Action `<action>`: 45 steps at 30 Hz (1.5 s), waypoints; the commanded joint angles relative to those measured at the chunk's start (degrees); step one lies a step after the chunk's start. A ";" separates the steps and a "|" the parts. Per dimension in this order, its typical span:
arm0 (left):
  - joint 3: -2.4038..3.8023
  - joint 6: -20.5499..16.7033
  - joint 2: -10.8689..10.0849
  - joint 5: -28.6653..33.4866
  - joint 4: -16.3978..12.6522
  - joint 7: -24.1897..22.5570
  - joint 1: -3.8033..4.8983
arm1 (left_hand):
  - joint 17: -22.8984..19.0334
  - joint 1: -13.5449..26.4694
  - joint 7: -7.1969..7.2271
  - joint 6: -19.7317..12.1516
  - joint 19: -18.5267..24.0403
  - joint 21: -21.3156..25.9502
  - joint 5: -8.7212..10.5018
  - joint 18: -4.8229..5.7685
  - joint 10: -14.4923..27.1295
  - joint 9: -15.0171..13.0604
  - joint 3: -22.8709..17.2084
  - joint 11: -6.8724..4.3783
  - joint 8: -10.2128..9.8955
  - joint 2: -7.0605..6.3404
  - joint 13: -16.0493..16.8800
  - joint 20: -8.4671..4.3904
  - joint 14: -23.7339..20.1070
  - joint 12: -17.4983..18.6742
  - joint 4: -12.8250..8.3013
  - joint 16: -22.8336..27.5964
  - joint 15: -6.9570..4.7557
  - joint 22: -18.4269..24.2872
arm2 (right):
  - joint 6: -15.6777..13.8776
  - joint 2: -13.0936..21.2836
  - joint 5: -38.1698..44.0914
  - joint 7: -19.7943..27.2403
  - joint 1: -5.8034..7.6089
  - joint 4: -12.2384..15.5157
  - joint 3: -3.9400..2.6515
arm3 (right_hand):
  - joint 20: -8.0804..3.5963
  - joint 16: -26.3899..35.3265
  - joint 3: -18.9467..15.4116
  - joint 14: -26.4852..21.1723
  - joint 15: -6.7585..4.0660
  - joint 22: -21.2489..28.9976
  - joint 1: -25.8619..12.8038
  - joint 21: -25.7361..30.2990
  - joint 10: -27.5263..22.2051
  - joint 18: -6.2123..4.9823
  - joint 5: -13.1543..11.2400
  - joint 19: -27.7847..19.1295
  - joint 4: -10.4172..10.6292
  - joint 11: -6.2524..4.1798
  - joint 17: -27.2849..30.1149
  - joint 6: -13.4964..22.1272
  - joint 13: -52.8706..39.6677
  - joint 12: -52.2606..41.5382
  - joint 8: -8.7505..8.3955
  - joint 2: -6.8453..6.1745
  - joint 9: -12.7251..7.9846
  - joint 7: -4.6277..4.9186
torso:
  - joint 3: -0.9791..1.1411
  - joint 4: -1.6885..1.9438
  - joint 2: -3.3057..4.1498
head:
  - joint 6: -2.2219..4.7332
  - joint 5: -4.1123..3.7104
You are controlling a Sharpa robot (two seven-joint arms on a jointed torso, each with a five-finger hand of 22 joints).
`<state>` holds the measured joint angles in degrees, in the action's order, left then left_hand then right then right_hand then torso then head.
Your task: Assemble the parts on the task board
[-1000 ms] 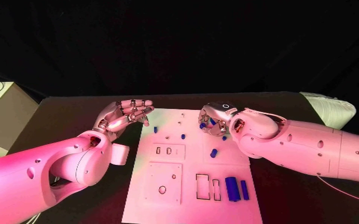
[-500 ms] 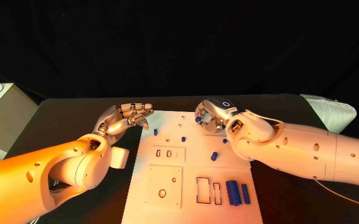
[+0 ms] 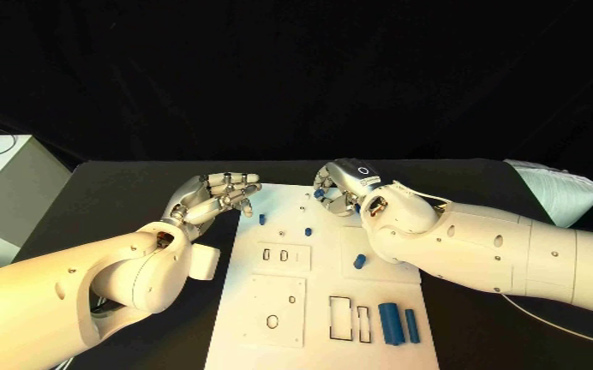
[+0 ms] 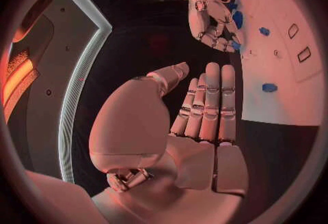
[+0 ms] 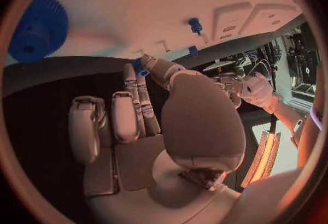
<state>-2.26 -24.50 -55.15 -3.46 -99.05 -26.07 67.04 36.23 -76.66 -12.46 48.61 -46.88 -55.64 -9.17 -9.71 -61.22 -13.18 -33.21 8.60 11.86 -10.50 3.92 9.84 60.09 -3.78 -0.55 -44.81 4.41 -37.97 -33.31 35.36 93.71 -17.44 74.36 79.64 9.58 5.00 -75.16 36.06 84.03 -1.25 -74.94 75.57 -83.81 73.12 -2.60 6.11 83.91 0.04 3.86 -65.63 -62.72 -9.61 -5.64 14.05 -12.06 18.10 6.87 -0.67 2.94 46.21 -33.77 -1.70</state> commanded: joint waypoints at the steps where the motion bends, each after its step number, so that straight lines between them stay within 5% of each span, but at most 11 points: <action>1: 0.04 1.60 0.26 0.25 -0.07 -0.26 0.09 | -0.09 0.13 0.10 -0.45 0.45 -0.19 0.25 -0.74 0.40 -0.07 0.07 0.17 -0.32 0.36 -0.08 0.12 -0.23 -0.10 0.35 -0.35 -0.03 -0.09 | 0.70 -0.83 -0.51 -0.50 0.04 -0.69 -0.06 | -0.29 0.10 0.05 1.28 -0.22 -5.61 1.25 -0.13 1.10 0.29 0.17 0.01 -0.04 -0.99 0.06 0.28 -0.53 -0.17 0.36 1.40 0.08 0.08 | 0.06 0.00 0.11 | -0.13 0.23; 45: 0.04 2.21 0.13 0.35 -0.13 0.17 0.22 | -0.13 0.18 0.01 -0.43 0.50 -0.27 0.25 -0.76 0.46 -0.15 0.24 0.21 -0.24 0.42 -0.06 0.17 -0.22 -0.23 0.50 -0.53 0.01 -0.13 | 2.87 -5.51 1.89 -3.86 0.04 -4.13 -0.10 | -0.18 0.44 -0.03 1.12 -0.08 -4.96 0.94 0.34 0.79 0.12 -0.11 -0.46 -0.24 -0.83 0.69 0.88 -0.76 0.07 0.27 0.93 0.35 0.26 | 0.01 0.18 0.60 | -0.70 0.46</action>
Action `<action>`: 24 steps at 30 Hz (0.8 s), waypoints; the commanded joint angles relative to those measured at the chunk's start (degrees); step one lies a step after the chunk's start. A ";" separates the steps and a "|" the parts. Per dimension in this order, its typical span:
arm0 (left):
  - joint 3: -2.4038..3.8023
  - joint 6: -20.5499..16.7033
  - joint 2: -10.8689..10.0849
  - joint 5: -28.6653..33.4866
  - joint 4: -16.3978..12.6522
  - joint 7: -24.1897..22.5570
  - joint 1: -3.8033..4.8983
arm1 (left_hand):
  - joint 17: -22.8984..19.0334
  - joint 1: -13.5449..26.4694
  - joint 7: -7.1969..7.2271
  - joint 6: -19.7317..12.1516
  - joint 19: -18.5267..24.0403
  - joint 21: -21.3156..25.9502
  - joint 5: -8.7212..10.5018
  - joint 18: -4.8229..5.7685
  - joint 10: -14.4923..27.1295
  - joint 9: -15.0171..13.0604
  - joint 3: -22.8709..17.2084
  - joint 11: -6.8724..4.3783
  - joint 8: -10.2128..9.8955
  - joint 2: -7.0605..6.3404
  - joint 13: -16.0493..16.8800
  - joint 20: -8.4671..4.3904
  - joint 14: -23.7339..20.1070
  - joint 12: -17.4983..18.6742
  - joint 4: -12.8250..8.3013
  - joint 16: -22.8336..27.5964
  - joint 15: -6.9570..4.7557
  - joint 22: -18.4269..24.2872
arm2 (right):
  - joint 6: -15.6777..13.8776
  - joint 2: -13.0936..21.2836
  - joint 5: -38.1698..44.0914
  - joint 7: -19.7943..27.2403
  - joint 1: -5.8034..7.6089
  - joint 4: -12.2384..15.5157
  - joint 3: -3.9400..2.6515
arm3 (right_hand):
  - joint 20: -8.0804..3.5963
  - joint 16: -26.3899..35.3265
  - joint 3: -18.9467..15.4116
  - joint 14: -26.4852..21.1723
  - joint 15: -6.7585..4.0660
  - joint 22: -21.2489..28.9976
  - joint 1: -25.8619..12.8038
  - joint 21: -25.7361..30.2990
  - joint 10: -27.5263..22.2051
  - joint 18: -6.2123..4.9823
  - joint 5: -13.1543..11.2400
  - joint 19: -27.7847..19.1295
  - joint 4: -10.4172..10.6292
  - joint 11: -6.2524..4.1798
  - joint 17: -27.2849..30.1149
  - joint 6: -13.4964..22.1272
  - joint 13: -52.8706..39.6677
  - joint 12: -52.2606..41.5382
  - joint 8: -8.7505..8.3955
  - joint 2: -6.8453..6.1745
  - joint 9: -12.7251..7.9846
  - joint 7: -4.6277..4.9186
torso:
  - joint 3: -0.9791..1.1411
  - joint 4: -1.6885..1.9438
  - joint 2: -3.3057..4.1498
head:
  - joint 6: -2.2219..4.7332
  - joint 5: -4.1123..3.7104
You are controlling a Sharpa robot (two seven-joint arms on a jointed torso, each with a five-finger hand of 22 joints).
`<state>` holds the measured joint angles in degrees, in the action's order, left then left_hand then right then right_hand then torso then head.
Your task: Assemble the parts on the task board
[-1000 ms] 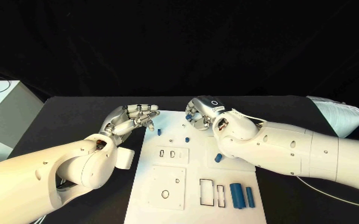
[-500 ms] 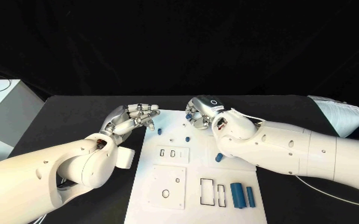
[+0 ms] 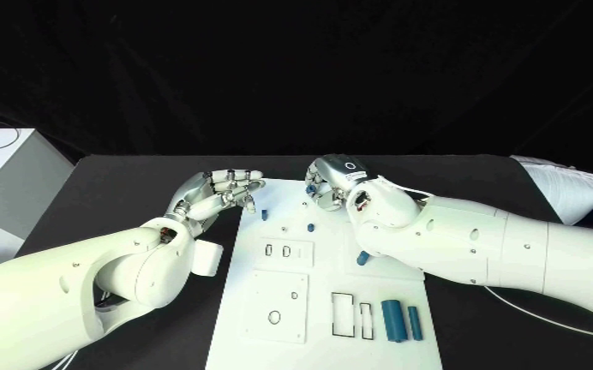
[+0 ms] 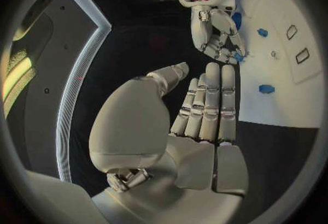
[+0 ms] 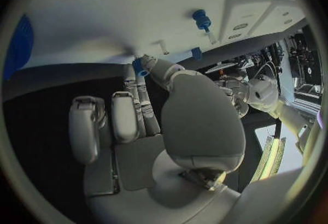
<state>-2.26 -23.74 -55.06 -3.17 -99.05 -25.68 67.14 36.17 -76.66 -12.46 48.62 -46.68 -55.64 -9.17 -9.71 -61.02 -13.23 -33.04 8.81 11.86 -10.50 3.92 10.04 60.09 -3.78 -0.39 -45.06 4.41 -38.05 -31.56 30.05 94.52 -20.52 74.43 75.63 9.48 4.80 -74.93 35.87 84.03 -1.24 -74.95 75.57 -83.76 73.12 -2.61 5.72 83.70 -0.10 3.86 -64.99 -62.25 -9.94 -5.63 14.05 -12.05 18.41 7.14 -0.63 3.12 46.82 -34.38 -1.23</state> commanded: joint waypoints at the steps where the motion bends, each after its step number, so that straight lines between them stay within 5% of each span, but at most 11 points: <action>1: 0.04 1.46 0.02 0.06 -0.13 -0.21 0.14 | -0.07 0.18 0.01 -0.44 0.31 -0.27 0.25 -0.76 0.25 -0.09 0.07 0.00 -0.25 0.42 -0.06 -0.03 -0.23 -0.23 0.34 -0.28 0.01 -0.05 | 1.15 -0.22 1.12 -0.88 -0.03 -0.18 0.01 | 0.02 0.20 0.16 1.12 -0.09 -4.95 0.94 0.29 0.79 0.13 0.28 -0.24 -0.10 -0.83 0.04 0.40 -0.42 0.06 0.27 0.93 0.04 -0.01 | -0.04 0.00 0.00 | -0.10 -0.01; 13: 0.04 1.59 -0.09 0.06 -0.14 -0.08 0.22 | -0.09 0.19 -0.01 -0.47 0.31 -0.31 0.24 -0.77 0.31 -0.11 0.13 0.02 -0.24 0.43 -0.06 -0.01 -0.22 -0.25 0.38 -0.34 0.02 -0.07 | 2.81 -0.36 1.13 -0.55 -0.03 -0.16 0.01 | 0.11 0.38 0.15 1.02 0.02 -4.70 0.70 0.49 0.53 0.06 0.18 -0.44 -0.13 -0.69 0.35 0.82 -0.53 0.25 0.15 0.64 0.16 0.13 | -0.08 0.03 0.08 | -0.13 0.00; 17: 0.04 1.62 -0.13 0.06 -0.15 -0.02 0.25 | -0.09 0.19 -0.01 -0.47 0.31 -0.31 0.24 -0.77 0.31 -0.11 0.13 0.02 -0.24 0.43 -0.06 -0.01 -0.22 -0.25 0.38 -0.34 0.02 -0.07 | 3.79 -0.37 0.96 -0.10 -0.03 -0.29 0.01 | 0.43 1.38 0.17 0.56 0.45 -3.17 -0.14 1.62 -0.68 -0.31 -0.12 -1.53 0.03 -0.17 1.89 2.15 -0.55 1.04 -0.42 -0.35 0.29 0.62 | -0.08 -0.06 0.05 | -0.21 0.05; 18: 0.04 1.63 -0.15 0.06 -0.15 0.00 0.25 | -0.09 0.19 -0.01 -0.47 0.31 -0.31 0.24 -0.77 0.31 -0.11 0.13 0.02 -0.24 0.43 -0.06 -0.01 -0.22 -0.25 0.38 -0.34 0.02 -0.07 | 3.86 -0.34 0.94 -0.04 -0.03 -0.33 0.02 | 0.91 2.74 0.01 -0.08 1.19 -0.82 -1.31 3.34 -3.24 -0.85 -0.43 -3.18 0.52 0.67 3.87 4.25 -0.04 2.12 -1.52 -1.70 0.04 1.40 | -0.07 -0.08 0.06 | -0.20 0.07; 21: 0.04 1.66 -0.21 0.06 -0.16 0.04 0.27 | -0.11 0.18 -0.01 -0.49 0.32 -0.35 0.22 -0.78 0.35 -0.14 0.18 0.02 -0.22 0.44 -0.05 0.00 -0.21 -0.28 0.41 -0.41 0.02 -0.08 | 3.63 -0.02 0.96 0.01 -0.02 -0.21 0.02 | 2.14 5.89 -2.89 -1.62 2.43 5.44 -2.63 8.40 -9.66 -2.34 -1.20 -7.61 1.37 2.01 8.27 7.95 1.49 1.93 -3.36 -3.67 -0.33 2.30 | -0.06 -0.13 0.06 | -0.16 0.12; 24: 0.04 1.67 -0.25 0.06 -0.15 0.11 0.28 | -0.11 0.18 -0.01 -0.49 0.32 -0.35 0.22 -0.78 0.35 -0.14 0.18 0.02 -0.22 0.44 -0.05 0.00 -0.21 -0.28 0.41 -0.41 0.02 -0.08 | 3.33 0.63 0.98 0.00 -0.02 0.34 0.03 | 2.77 7.91 -10.21 -3.02 2.30 8.71 -0.54 11.63 -13.15 -2.93 -1.35 -9.63 2.38 2.23 11.37 10.26 2.35 0.74 -4.67 -2.41 -0.39 2.32 | -0.04 -0.11 0.05 | -0.14 0.14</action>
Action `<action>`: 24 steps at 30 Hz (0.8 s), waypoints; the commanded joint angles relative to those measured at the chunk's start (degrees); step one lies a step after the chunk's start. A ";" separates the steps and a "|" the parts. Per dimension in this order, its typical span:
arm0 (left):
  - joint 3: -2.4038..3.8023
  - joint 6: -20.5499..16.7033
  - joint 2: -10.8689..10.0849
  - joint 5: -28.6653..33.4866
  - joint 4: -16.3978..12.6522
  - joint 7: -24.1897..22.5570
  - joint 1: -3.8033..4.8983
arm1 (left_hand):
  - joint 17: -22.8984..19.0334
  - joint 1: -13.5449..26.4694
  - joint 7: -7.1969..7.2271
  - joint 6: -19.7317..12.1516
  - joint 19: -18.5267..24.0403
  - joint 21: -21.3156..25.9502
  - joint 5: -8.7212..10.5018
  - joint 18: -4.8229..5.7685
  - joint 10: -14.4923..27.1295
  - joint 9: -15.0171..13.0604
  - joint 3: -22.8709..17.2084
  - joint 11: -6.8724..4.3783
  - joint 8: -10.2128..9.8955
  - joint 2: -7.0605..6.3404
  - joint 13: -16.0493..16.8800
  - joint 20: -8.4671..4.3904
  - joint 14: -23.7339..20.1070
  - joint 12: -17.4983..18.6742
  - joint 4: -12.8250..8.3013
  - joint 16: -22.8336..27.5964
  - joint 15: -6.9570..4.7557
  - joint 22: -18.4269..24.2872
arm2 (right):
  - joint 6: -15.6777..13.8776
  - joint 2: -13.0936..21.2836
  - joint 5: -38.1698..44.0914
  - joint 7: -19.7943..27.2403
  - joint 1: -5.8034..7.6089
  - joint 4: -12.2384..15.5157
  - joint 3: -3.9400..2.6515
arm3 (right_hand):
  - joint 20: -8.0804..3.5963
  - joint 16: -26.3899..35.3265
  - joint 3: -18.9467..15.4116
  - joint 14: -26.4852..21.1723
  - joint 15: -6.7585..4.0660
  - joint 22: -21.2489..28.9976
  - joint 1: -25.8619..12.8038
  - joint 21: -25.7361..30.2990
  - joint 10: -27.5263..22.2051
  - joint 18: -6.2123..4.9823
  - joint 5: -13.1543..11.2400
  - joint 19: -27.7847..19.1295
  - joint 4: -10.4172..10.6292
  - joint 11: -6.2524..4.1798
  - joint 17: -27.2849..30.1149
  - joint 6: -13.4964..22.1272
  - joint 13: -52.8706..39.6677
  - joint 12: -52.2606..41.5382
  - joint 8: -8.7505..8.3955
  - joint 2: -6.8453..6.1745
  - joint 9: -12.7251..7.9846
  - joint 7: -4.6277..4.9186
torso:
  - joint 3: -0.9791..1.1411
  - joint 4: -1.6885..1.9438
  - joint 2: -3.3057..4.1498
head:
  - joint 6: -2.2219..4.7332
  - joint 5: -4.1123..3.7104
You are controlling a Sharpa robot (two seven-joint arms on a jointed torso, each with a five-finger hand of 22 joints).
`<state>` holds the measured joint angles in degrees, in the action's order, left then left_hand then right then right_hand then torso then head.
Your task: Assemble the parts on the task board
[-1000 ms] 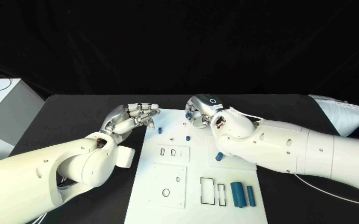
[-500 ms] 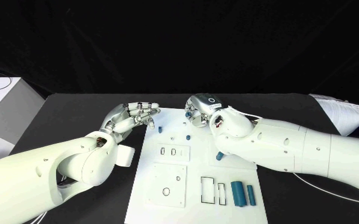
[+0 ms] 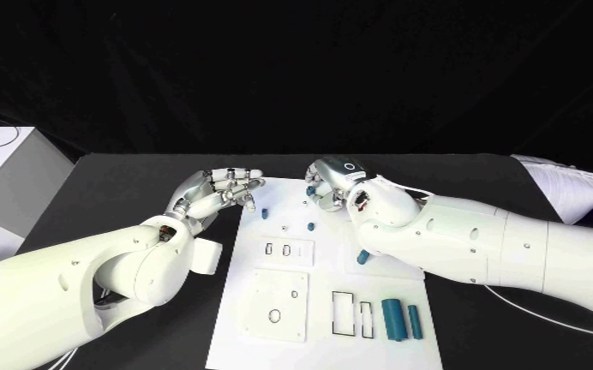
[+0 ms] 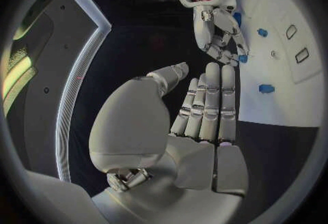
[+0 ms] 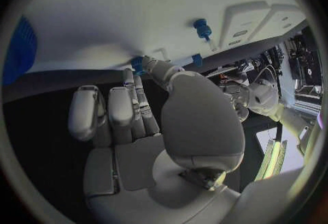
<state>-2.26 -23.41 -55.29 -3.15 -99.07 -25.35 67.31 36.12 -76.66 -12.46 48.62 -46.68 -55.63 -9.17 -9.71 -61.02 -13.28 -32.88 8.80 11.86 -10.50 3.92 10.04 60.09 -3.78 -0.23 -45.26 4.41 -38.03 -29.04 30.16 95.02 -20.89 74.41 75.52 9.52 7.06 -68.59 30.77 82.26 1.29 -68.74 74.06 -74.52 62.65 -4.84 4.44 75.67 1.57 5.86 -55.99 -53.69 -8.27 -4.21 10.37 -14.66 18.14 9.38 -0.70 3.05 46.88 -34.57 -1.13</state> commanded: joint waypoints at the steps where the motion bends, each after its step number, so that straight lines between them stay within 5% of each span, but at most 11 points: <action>1: 0.04 1.31 -0.03 0.04 -0.14 -0.17 0.10 | -0.05 0.18 -0.01 -0.49 0.32 -0.35 0.23 -0.78 0.35 -0.08 0.02 0.02 -0.22 0.44 -0.05 0.00 -0.21 -0.28 0.25 -0.21 0.02 -0.09 | 0.80 0.74 0.52 0.36 0.01 0.66 -0.01 | 0.29 1.80 -8.08 -1.50 0.02 3.00 2.20 3.03 -3.50 -0.97 0.07 -1.79 1.37 0.30 2.90 1.92 0.88 -1.46 -1.14 1.02 -0.01 0.02 | 0.04 -0.02 0.01 | 0.06 0.04; 4: 0.04 1.23 -0.08 0.04 -0.15 -0.06 0.11 | -0.07 0.16 -0.05 -0.56 0.32 -0.37 0.22 -0.79 0.43 -0.09 0.07 0.04 -0.24 0.41 -0.06 0.01 -0.21 -0.28 0.25 -0.26 0.02 -0.10 | 0.83 1.62 0.66 0.31 0.00 1.51 0.00 | 0.51 3.25 -15.46 -2.49 0.33 5.02 6.28 5.40 -6.24 -1.41 0.68 -2.73 3.48 0.71 5.59 3.01 1.60 -3.63 -1.92 1.87 0.14 0.44 | 0.08 -0.05 0.00 | 0.20 -0.06; 12: 0.03 1.13 -0.24 0.04 0.10 0.14 0.11 | -0.10 0.11 -0.12 -0.69 0.32 -0.41 0.21 -0.79 0.59 -0.08 0.11 0.09 -0.29 0.39 -0.08 0.02 -0.22 -0.25 0.24 -0.31 0.04 -0.11 | -1.70 6.80 0.38 0.30 0.02 7.19 0.01 | 0.28 3.04 -17.69 -2.03 0.08 4.22 8.64 5.22 -5.91 -1.22 1.35 -1.72 6.03 0.27 5.91 2.55 1.98 -6.30 -1.98 2.38 0.47 0.16 | 0.12 -0.09 -0.09 | 0.39 -0.28; 16: 0.03 1.23 -0.25 0.03 0.33 0.13 0.11 | -0.10 0.11 -0.12 -0.69 0.32 -0.41 0.21 -0.79 0.59 -0.08 0.11 0.09 -0.29 0.39 -0.08 0.02 -0.22 -0.25 0.24 -0.31 0.04 -0.11 | -5.15 10.36 -1.13 0.66 0.26 10.16 0.01 | -0.17 1.48 -14.57 -0.28 -0.31 -0.17 9.59 1.66 -0.84 -0.19 2.13 1.67 7.17 -0.12 4.10 0.33 1.76 -9.00 -1.42 2.93 0.74 0.32 | 0.10 -0.33 -0.31 | 0.61 -0.79; 17: 0.03 1.38 -0.25 0.02 0.42 0.07 0.11 | -0.10 0.11 -0.12 -0.69 0.32 -0.41 0.21 -0.79 0.59 -0.08 0.11 0.09 -0.29 0.39 -0.08 0.02 -0.22 -0.25 0.24 -0.31 0.04 -0.11 | -6.07 11.57 -1.90 0.91 0.41 11.03 0.01 | -0.35 0.74 -12.45 0.19 -0.89 -2.15 9.91 0.03 3.59 0.20 2.29 2.99 7.70 -0.81 3.11 -1.22 1.26 -10.33 -0.89 3.01 0.91 0.19 | 0.10 -0.40 -0.35 | 0.63 -0.88; 19: 0.03 1.97 -0.23 0.01 0.65 -0.17 0.11 | -0.12 0.04 -0.13 -0.75 0.32 -0.44 0.19 -0.80 0.68 -0.09 0.11 0.10 -0.31 0.40 -0.08 0.03 -0.23 -0.24 0.21 -0.34 0.05 -0.12 | -7.60 14.28 -4.21 2.25 0.73 12.82 0.01 | -1.19 -0.19 -8.26 0.72 -1.82 -4.01 9.90 -1.40 8.53 0.58 2.35 4.13 8.75 -1.99 1.95 -2.40 0.74 -10.51 -0.93 1.20 0.82 -0.66 | 0.14 -0.67 -0.53 | 0.64 -1.27; 24: 0.02 3.03 -0.07 0.01 1.07 -0.60 0.10 | -0.19 0.01 -0.08 -0.86 0.37 -0.45 0.18 -0.79 0.76 -0.10 0.23 0.10 -0.33 0.22 -0.07 0.06 -0.36 -0.28 0.16 -0.34 0.08 -0.12 | -7.23 18.93 -12.25 8.96 1.48 14.67 0.00 | -2.61 -3.42 -5.59 2.07 -3.16 -7.46 9.11 -4.12 14.60 1.37 2.31 6.04 9.08 -3.54 -2.63 -3.02 -3.59 -14.64 -1.11 -1.14 0.80 -1.75 | 0.25 -1.14 -0.92 | 0.90 -1.85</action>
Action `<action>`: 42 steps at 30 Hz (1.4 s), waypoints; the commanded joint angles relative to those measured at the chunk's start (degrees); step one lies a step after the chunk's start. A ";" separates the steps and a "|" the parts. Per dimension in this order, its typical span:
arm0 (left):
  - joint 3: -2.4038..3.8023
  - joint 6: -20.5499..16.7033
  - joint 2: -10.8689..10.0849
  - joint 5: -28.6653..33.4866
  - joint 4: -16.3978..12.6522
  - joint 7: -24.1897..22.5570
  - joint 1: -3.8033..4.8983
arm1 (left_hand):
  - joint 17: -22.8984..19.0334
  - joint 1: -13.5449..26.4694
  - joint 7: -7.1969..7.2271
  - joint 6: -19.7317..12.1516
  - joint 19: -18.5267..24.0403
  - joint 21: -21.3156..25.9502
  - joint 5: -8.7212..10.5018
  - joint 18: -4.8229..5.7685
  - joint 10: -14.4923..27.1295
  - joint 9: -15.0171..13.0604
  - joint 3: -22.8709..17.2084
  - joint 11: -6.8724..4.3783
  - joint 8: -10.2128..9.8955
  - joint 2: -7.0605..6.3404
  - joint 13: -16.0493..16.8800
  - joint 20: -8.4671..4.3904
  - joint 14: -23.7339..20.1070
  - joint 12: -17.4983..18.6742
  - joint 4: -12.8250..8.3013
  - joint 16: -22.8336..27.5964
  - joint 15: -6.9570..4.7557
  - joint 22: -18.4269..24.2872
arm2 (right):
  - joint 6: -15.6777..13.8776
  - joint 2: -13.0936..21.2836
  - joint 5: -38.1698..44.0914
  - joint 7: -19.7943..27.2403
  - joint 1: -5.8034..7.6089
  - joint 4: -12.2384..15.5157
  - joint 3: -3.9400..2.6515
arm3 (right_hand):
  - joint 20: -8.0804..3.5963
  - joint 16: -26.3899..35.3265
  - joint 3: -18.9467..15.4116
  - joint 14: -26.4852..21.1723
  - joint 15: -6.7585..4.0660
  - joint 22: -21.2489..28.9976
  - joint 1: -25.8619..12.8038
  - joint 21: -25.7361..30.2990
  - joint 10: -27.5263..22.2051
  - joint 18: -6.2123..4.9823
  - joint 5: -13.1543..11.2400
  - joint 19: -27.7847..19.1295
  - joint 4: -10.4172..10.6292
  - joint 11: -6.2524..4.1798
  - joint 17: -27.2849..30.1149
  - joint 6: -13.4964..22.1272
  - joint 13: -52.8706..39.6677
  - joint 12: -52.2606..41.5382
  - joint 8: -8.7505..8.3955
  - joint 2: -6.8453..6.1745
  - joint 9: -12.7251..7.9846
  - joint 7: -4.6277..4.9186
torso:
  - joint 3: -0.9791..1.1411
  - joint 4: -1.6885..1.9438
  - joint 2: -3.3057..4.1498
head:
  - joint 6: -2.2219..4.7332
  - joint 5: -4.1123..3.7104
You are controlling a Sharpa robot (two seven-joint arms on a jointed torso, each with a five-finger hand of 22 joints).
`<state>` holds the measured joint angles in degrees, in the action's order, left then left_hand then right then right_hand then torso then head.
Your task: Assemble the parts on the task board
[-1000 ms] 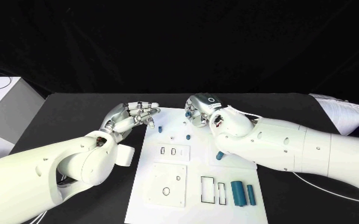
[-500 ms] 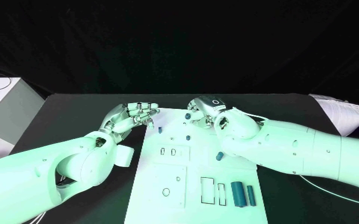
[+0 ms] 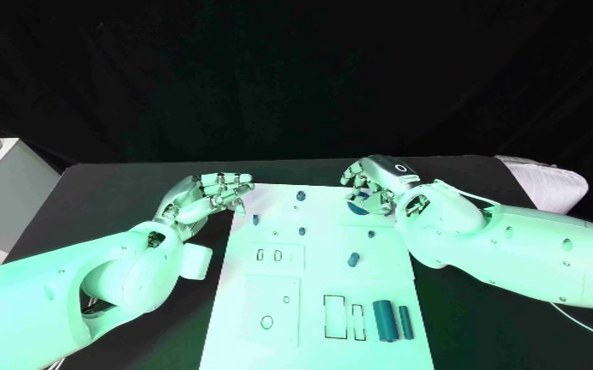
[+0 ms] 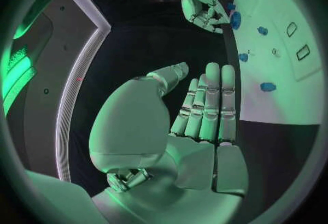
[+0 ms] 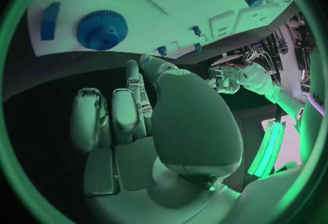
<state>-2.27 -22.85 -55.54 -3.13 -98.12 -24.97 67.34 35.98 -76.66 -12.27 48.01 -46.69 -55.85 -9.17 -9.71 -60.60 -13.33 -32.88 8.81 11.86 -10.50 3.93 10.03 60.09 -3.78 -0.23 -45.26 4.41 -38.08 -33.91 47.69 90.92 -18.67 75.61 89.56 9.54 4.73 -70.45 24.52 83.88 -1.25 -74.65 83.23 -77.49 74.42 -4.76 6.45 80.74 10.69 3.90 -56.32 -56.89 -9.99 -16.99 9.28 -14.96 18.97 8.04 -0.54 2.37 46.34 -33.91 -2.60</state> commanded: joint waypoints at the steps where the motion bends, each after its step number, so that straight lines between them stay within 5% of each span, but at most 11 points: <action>1: 0.03 2.60 0.22 0.00 0.20 -1.03 0.07 | -0.06 0.00 -0.26 -0.27 0.39 -0.24 0.17 -0.79 0.36 -0.06 0.24 0.09 -0.33 0.20 -0.07 0.06 -0.38 -0.28 0.16 -0.34 0.08 -0.08 | -1.76 2.20 -9.83 7.68 0.40 0.68 -0.03 | -0.52 -2.97 1.21 0.93 -0.89 -2.75 -0.39 -2.12 2.34 1.58 0.76 1.61 -0.20 -1.63 -4.15 0.04 -5.36 -4.92 0.04 -1.03 0.06 -0.58 | 0.09 -0.53 -0.44 | 0.30 -0.39; 2: 0.03 2.72 0.28 0.00 0.27 -1.08 0.07 | -0.08 -0.01 -0.24 -0.29 0.40 -0.24 0.17 -0.79 0.38 -0.06 0.26 0.09 -0.33 0.18 -0.07 0.07 -0.41 -0.29 0.15 -0.33 0.09 -0.08 | -1.01 2.90 -11.35 8.32 0.50 0.63 -0.03 | -0.54 -4.72 0.30 1.52 -0.76 -4.20 -1.04 -3.31 3.83 1.94 0.63 2.46 -0.39 -1.86 -6.94 0.45 -7.75 -7.87 -0.14 -1.59 0.02 -0.56 | 0.08 -0.60 -0.53 | 0.22 -0.38; 3: 0.03 2.86 0.32 0.00 0.32 -1.12 0.07 | -0.08 -0.01 -0.24 -0.29 0.40 -0.24 0.17 -0.79 0.38 -0.06 0.26 0.09 -0.33 0.18 -0.07 0.07 -0.41 -0.29 0.15 -0.33 0.09 -0.08 | 0.00 3.50 -12.88 8.65 0.57 0.47 -0.03 | -0.55 -8.09 -1.99 2.26 -0.59 -6.31 -2.57 -4.99 3.60 2.38 2.87 3.49 -1.23 -1.59 -11.88 1.02 -35.42 -33.42 0.05 -1.56 0.31 -0.74 | 0.09 -0.64 -0.61 | 0.14 -0.48; 4: 0.03 3.06 0.36 0.00 0.36 -1.17 0.06 | -0.09 -0.02 -0.24 -0.29 0.41 -0.24 0.15 -0.79 0.37 -0.07 0.25 0.08 -0.33 0.21 -0.07 0.07 -0.43 -0.30 0.15 -0.33 0.09 -0.07 | 1.05 3.98 -14.52 8.89 0.63 0.19 -0.03 | -0.21 -10.72 -3.28 2.99 -0.36 -7.74 -3.51 -6.14 5.98 2.74 4.34 4.28 -0.86 -1.38 -16.23 1.65 -52.30 -49.05 0.17 -1.12 0.47 -0.49 | 0.11 -0.64 -0.66 | 0.11 -0.67; 7: 0.03 3.63 0.41 0.00 0.48 -1.32 0.05 | -0.09 -0.02 -0.24 -0.29 0.41 -0.24 0.15 -0.79 0.37 -0.07 0.25 0.08 -0.33 0.21 -0.07 0.07 -0.43 -0.30 0.15 -0.33 0.09 -0.07 | 3.36 4.75 -17.70 9.20 0.74 -0.93 -0.03 | 0.80 -14.53 -7.32 3.97 0.47 -9.35 -4.36 -7.35 9.50 3.09 4.85 5.20 0.87 -0.44 -22.35 3.67 -69.95 -64.73 0.50 0.39 0.87 0.47 | 0.17 -0.73 -0.75 | 0.00 -0.96; 19: 0.01 4.67 0.66 -0.03 0.79 -1.50 0.03 | -0.16 0.05 -0.23 -0.34 0.50 -0.21 0.09 -0.78 0.41 -0.10 0.37 0.08 -0.31 0.09 -0.05 0.10 -0.57 -0.36 0.19 -0.31 0.11 -0.06 | 7.72 3.56 -15.36 4.81 0.65 -4.09 -0.01 | 1.85 -18.21 -18.32 5.32 1.80 -13.10 -1.94 -10.47 13.44 4.07 3.16 7.62 5.41 0.86 -30.00 6.41 -77.31 -70.73 0.42 2.07 1.04 1.53 | 0.20 -0.56 -0.59 | 0.04 -0.70; 42: 0.01 4.04 0.39 -0.29 0.56 -1.71 0.03 | -0.21 0.04 -0.22 -0.33 0.56 -0.20 0.03 -0.79 0.40 -0.13 0.41 0.07 -0.28 0.08 -0.03 0.12 -0.62 -0.42 0.20 -0.33 0.11 -0.05 | 10.57 1.12 -15.36 2.72 -0.33 -5.70 0.01 | 1.81 -18.88 -19.05 5.68 1.64 -14.63 -1.02 -11.85 14.93 4.53 4.43 8.72 5.72 0.56 -31.73 4.67 -79.21 -72.32 1.47 3.37 1.49 1.13 | 0.12 -0.48 -0.55 | -1.13 -0.09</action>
<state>-2.29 -19.77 -55.18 -3.18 -97.40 -25.75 67.33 35.82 -76.66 -12.27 48.02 -46.49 -55.85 -9.17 -9.71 -60.60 -13.41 -32.72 8.81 11.87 -10.50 3.92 10.23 59.89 -3.99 -0.07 -45.25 4.61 -38.06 -24.54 48.90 75.12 -15.16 75.34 83.97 9.56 6.15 -89.14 5.62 84.03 0.20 -74.92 81.84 -89.09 83.98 -0.81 10.65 84.01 16.44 4.46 -74.94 -51.72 -74.94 -88.97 10.40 -11.87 20.36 9.10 -0.43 1.90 45.84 -34.95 -2.76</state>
